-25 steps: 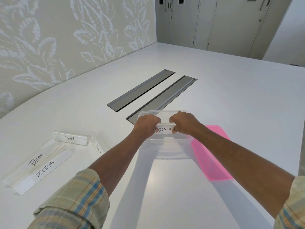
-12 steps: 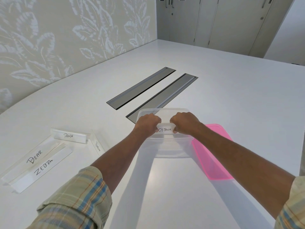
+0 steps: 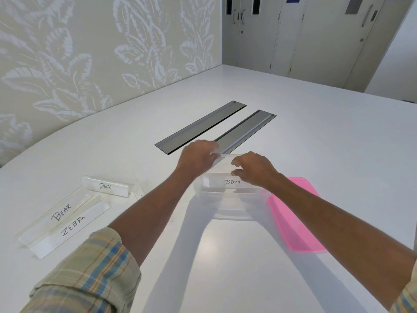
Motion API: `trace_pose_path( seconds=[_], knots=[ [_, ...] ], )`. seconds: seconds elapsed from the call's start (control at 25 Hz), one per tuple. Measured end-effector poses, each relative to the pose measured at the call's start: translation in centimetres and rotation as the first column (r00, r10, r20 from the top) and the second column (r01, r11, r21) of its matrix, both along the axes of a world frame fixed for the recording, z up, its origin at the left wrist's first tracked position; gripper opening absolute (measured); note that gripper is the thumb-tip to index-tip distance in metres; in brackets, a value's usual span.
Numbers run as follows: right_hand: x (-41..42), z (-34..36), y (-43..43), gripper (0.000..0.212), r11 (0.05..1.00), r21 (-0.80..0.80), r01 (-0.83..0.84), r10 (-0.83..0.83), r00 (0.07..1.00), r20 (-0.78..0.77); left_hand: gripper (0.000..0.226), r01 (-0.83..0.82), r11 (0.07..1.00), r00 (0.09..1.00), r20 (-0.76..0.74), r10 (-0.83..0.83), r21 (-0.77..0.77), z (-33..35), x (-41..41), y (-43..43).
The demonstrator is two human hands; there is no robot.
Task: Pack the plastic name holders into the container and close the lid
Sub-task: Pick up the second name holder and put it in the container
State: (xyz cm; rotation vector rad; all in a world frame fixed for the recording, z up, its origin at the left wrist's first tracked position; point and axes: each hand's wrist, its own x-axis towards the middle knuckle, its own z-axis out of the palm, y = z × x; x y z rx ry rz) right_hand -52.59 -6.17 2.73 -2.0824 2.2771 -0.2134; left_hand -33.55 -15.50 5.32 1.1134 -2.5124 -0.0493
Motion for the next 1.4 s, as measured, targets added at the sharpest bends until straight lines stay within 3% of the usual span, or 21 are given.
trace_pose_path(
  seconds=[0.16, 0.28, 0.4, 0.64, 0.92, 1.12, 1.4],
  knots=[
    [4.3, 3.3, -0.1, 0.017, 0.981, -0.196, 0.006, 0.019, 0.992, 0.124, 0.018, -0.125, 0.971, 0.975, -0.209, 0.081, -0.204, 3.4, 5.6, -0.6],
    [8.6, 5.1, -0.4, 0.029, 0.957, -0.289, -0.03, 0.092, 0.974, 0.206, 0.02, -0.198, 0.957, 0.97, -0.18, 0.161, -0.211, 4.1, 10.3, -1.6],
    [13.1, 5.8, -0.8, 0.018, 0.944, -0.318, -0.088, 0.189, 0.935, 0.301, 0.029, -0.262, 0.958, 0.963, -0.093, 0.252, -0.114, 3.2, 14.7, -2.2],
    [21.2, 3.2, -1.1, 0.036, 0.961, -0.225, -0.163, 0.244, 0.882, 0.404, 0.05, -0.284, 0.958, 0.952, 0.13, 0.278, 0.029, -0.6, 20.5, -2.0],
    [25.4, -2.2, -1.3, 0.056, 0.988, 0.092, -0.124, 0.082, 0.927, 0.366, 0.068, -0.21, 0.967, 0.894, 0.428, 0.131, 0.143, -3.9, 23.3, -2.8],
    [26.4, -4.4, -1.2, 0.054, 0.977, 0.171, -0.129, 0.068, 0.943, 0.324, 0.071, -0.203, 0.959, 0.881, 0.463, 0.091, 0.199, -5.4, 23.9, -3.6],
    [26.2, -4.5, -1.0, 0.043, 0.979, 0.16, -0.128, 0.081, 0.959, 0.272, 0.07, -0.195, 0.957, 0.895, 0.438, 0.085, 0.213, -6.7, 23.5, -3.6]
  ],
)
